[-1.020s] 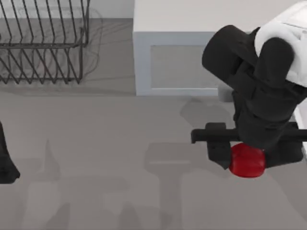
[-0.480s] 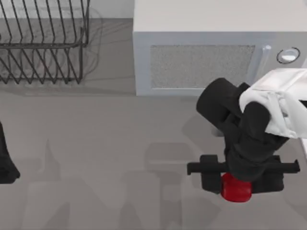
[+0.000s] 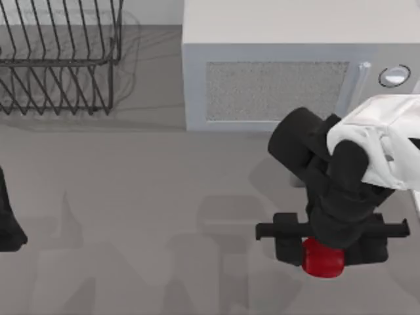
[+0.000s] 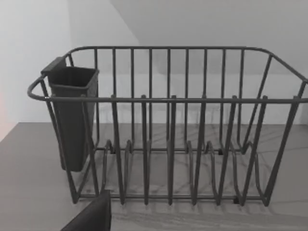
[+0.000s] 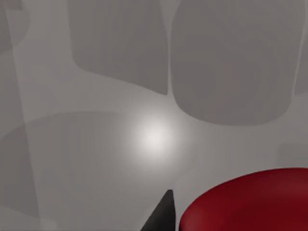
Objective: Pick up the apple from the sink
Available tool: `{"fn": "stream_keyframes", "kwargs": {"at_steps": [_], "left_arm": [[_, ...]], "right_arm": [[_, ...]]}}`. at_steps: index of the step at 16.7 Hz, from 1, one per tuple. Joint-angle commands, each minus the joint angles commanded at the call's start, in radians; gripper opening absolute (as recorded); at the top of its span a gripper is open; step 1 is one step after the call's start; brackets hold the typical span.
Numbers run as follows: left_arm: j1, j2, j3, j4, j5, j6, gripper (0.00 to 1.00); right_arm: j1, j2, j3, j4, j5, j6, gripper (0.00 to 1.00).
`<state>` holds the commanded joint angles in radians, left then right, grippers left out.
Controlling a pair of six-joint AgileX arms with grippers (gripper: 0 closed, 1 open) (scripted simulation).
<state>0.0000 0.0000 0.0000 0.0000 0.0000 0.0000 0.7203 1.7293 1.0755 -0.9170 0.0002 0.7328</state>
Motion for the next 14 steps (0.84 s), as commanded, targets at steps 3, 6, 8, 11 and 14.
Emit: {"fn": "stream_keyframes", "kwargs": {"at_steps": [3, 6, 8, 11, 14], "left_arm": [[0.000, 0.000, 0.000, 0.000, 0.000, 0.000, 1.00], [0.000, 0.000, 0.000, 0.000, 0.000, 0.000, 1.00], [0.000, 0.000, 0.000, 0.000, 0.000, 0.000, 1.00], [0.000, 0.000, 0.000, 0.000, 0.000, 0.000, 1.00], [0.000, 0.000, 0.000, 0.000, 0.000, 0.000, 1.00]], "right_arm": [[0.000, 0.000, 0.000, 0.000, 0.000, 0.000, 0.60], [0.000, 0.000, 0.000, 0.000, 0.000, 0.000, 0.83], [0.000, 0.000, 0.000, 0.000, 0.000, 0.000, 0.98], [0.000, 0.000, 0.000, 0.000, 0.000, 0.000, 1.00], [0.000, 0.000, 0.000, 0.000, 0.000, 0.000, 1.00]]}}
